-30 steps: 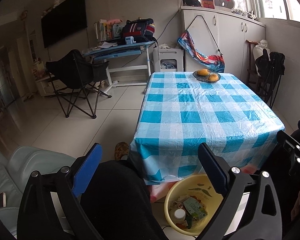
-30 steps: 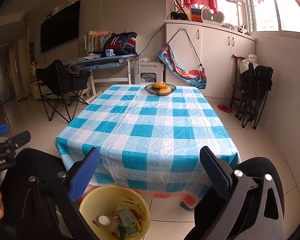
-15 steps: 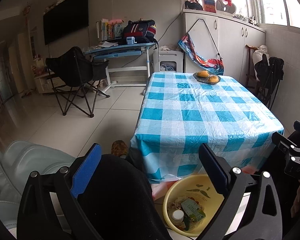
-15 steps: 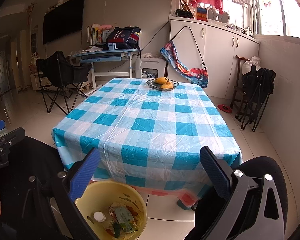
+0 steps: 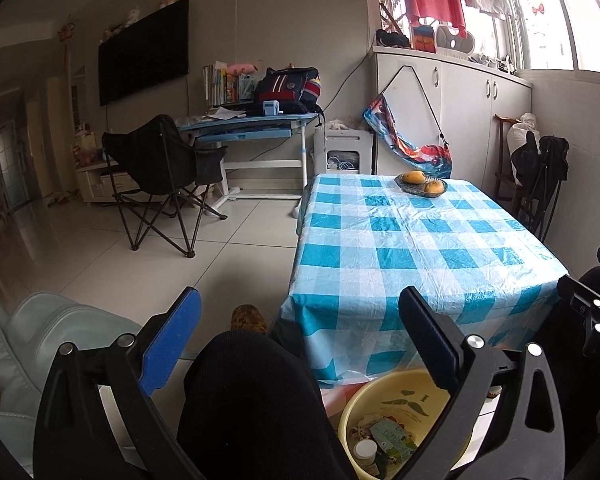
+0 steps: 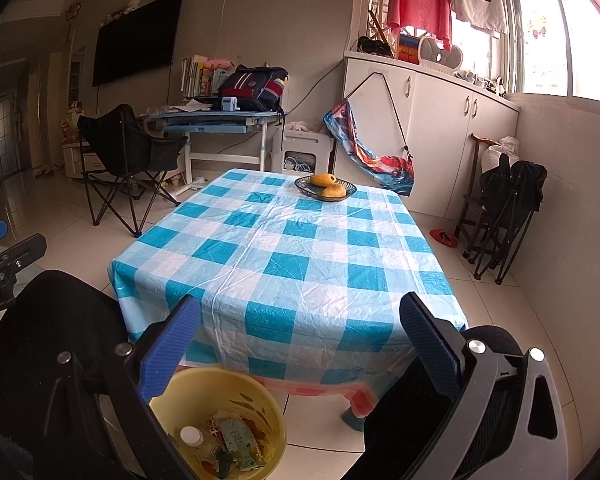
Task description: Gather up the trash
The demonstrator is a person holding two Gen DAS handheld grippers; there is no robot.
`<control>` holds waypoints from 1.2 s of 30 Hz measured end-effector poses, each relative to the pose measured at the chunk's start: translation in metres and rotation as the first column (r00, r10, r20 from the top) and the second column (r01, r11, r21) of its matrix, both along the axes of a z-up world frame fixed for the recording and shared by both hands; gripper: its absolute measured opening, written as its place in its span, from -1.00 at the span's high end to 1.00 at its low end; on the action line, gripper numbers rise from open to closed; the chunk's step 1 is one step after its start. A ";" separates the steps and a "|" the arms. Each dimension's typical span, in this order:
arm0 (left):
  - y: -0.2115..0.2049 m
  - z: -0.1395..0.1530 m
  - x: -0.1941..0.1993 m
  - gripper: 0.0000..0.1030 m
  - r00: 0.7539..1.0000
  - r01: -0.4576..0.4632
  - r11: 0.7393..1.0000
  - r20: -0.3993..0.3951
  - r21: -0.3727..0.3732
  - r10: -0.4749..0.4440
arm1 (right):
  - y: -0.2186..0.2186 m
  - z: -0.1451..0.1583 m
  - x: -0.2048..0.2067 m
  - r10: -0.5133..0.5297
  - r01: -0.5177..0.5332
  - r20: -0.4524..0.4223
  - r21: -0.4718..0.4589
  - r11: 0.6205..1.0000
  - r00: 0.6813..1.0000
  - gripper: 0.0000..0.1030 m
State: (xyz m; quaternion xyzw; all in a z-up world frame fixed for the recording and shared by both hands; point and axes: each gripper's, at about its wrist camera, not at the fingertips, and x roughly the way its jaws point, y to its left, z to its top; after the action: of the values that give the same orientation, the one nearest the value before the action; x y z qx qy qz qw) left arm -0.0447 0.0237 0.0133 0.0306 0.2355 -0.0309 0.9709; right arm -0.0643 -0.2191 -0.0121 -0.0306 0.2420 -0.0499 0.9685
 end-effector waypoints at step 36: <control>-0.002 -0.005 -0.002 -0.86 1.000 -0.016 1.000 0.013 0.005 0.016 | 0.009 -0.014 0.009 0.012 -0.013 -0.059 -0.020 1.000 0.998 -0.85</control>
State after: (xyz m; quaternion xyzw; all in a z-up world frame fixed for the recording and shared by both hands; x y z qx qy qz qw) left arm -0.0468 0.0221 0.0087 0.0316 0.2296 -0.0226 0.9725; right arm -0.0549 -0.2103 -0.0266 -0.0434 0.2695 -0.0453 0.9610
